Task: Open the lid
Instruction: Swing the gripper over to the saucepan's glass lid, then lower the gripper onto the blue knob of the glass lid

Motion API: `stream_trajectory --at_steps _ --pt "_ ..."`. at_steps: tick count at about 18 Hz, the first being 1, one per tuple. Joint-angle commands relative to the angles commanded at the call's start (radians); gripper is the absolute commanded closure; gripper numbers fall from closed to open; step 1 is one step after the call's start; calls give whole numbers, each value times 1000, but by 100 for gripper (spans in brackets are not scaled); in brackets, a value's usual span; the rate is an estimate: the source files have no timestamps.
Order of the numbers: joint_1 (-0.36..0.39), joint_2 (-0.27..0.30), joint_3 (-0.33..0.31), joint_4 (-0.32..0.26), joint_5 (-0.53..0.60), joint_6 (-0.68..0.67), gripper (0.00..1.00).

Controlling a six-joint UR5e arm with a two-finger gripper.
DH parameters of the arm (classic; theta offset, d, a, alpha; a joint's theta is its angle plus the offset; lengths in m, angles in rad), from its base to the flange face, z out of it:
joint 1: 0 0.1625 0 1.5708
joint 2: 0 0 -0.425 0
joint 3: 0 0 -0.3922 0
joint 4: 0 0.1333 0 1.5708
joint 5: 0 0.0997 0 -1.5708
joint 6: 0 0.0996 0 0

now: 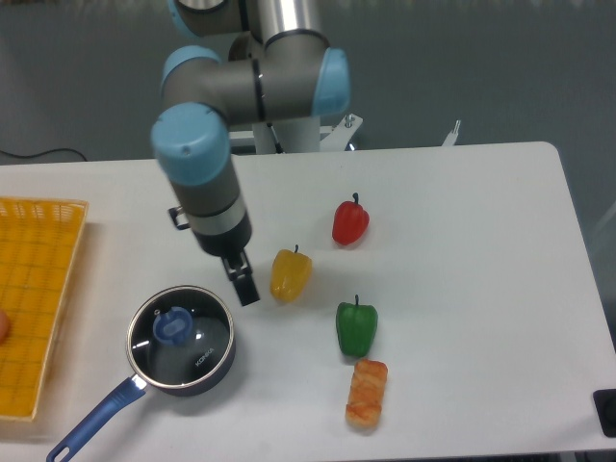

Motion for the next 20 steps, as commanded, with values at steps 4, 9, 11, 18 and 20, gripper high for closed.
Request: stream_trajectory --at_steps 4,9,11,18,20 --pt "-25 -31 26 14 0 -51 0" --pt "-28 -69 54 35 3 -55 0" --pt "-32 -87 64 37 5 -69 0" --pt "-58 -120 80 37 6 -97 0" --pt "-64 -123 80 37 8 -101 0"
